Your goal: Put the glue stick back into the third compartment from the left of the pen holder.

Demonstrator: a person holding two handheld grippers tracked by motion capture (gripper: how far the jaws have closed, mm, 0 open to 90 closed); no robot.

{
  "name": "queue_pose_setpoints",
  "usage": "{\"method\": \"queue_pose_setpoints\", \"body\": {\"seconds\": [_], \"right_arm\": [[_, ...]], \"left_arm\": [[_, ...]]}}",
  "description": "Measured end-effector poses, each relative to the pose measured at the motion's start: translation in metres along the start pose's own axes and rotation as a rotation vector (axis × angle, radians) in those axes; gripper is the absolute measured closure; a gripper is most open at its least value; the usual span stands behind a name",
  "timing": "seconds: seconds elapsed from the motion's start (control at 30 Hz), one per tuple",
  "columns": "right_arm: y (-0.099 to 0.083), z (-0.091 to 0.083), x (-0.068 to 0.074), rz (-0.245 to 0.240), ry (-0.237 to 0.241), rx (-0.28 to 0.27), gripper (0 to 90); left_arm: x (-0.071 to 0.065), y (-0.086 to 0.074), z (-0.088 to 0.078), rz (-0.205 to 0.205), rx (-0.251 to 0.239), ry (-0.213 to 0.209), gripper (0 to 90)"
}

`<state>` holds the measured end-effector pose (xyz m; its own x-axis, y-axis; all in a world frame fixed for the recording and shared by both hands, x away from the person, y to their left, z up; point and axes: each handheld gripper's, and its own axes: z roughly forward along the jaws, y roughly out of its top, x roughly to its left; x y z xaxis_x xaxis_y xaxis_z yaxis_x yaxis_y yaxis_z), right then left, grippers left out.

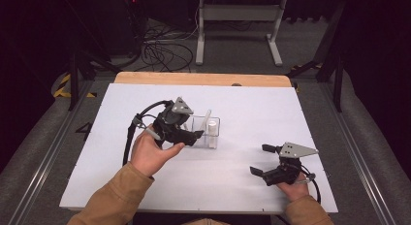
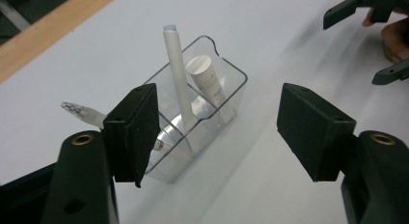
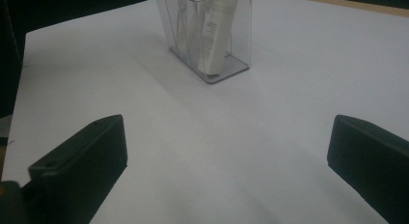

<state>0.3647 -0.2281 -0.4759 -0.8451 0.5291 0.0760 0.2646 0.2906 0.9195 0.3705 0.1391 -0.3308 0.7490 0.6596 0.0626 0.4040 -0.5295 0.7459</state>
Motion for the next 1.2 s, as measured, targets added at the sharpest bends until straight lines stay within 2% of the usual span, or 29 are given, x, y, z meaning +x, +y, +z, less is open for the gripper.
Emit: {"method": "queue_pose_setpoints", "body": {"seconds": [0.07,0.1,0.13,0.47,0.57,0.63,0.67,0.73,0.87,0.93,1.03,1.1,1.2], "right_arm": [[0.000,0.000,0.000,0.000,0.000,0.000,0.6],[0.000,0.000,0.000,0.000,0.000,-0.001,0.6],[0.000,0.000,0.000,-0.001,-0.001,-0.001,0.6],[0.000,0.000,0.001,-0.006,-0.002,-0.002,0.6],[0.000,0.000,0.001,-0.007,-0.002,-0.002,0.5],[0.000,0.000,0.001,-0.011,-0.002,-0.004,0.4],[0.000,0.000,0.001,-0.013,-0.003,-0.004,0.4],[0.000,0.000,0.002,-0.009,-0.001,-0.005,0.4],[0.000,0.000,0.002,-0.017,-0.003,-0.007,0.4],[0.001,0.000,0.002,-0.019,-0.002,-0.007,0.4],[0.001,0.000,0.003,-0.019,-0.001,-0.010,0.3],[0.001,0.000,0.003,-0.019,-0.001,-0.009,0.3],[0.001,0.000,0.003,-0.020,0.000,-0.010,0.3]], "left_arm": [[0.000,-0.007,-0.004,-0.007,-0.037,-0.007,30.1],[0.000,-0.007,-0.004,-0.007,-0.037,-0.007,29.9],[0.000,-0.016,-0.007,-0.006,-0.068,-0.005,29.3],[0.011,-0.059,-0.018,-0.053,-0.188,0.004,25.2],[0.014,-0.068,-0.019,-0.062,-0.203,0.010,23.9],[0.019,-0.081,-0.019,-0.071,-0.226,0.019,22.7],[0.019,-0.081,-0.019,-0.071,-0.226,0.019,22.1],[0.024,-0.096,-0.017,-0.079,-0.249,0.040,19.4],[0.031,-0.112,-0.016,-0.088,-0.263,0.047,16.5],[0.035,-0.125,-0.016,-0.095,-0.288,0.052,15.8],[0.038,-0.137,-0.016,-0.074,-0.301,0.059,15.2],[0.039,-0.141,-0.016,-0.073,-0.305,0.063,14.6],[0.040,-0.157,-0.016,-0.072,-0.326,0.063,14.0]]}}
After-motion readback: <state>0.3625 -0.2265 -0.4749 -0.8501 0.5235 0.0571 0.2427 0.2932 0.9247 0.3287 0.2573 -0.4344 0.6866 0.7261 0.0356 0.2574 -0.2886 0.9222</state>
